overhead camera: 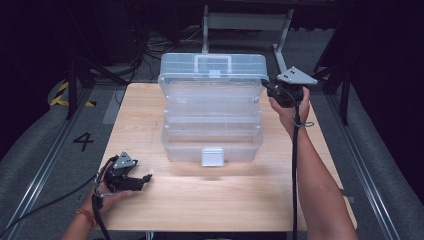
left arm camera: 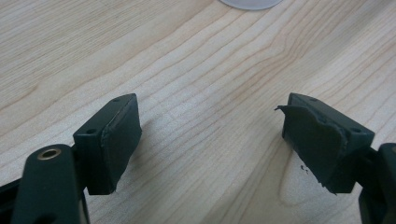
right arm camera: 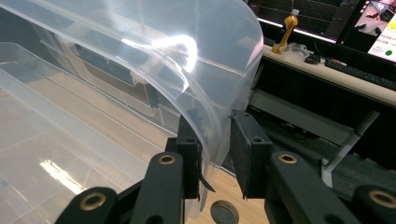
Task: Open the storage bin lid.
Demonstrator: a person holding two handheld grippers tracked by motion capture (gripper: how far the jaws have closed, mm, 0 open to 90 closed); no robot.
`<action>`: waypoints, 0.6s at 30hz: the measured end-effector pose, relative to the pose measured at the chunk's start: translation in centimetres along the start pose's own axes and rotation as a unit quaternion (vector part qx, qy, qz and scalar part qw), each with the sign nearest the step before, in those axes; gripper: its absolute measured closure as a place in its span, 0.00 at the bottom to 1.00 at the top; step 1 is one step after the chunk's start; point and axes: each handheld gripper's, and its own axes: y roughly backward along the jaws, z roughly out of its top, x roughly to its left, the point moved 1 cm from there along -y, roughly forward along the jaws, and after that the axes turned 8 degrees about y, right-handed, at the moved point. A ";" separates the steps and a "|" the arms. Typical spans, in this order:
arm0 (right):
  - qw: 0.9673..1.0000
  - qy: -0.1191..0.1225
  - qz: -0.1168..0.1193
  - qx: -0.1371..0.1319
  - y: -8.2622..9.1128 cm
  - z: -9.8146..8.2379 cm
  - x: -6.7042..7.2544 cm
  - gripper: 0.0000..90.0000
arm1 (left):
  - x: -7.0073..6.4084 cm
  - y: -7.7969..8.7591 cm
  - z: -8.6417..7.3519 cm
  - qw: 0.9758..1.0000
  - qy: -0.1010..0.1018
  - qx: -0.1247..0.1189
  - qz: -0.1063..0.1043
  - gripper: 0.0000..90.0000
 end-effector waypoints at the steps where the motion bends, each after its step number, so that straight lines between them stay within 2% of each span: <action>1: 1.000 -0.001 0.002 0.001 0.0 0.0 -0.1 0.83 | 0.0 0.0 0.0 1.000 0.000 0.000 0.000 0.22; 8: 1.000 -0.018 0.014 0.001 -0.6 0.2 -0.8 0.84 | 0.0 0.0 0.0 1.000 0.003 -0.001 0.000 0.22; 14: 1.000 -0.023 0.016 0.000 -1.1 0.3 -1.2 0.84 | -0.2 0.0 -0.1 1.000 0.007 -0.002 -0.001 0.22; 18: 1.000 -0.023 0.018 0.001 -1.5 0.5 -1.5 0.84 | -0.1 0.1 -0.1 1.000 0.000 -0.001 0.002 0.22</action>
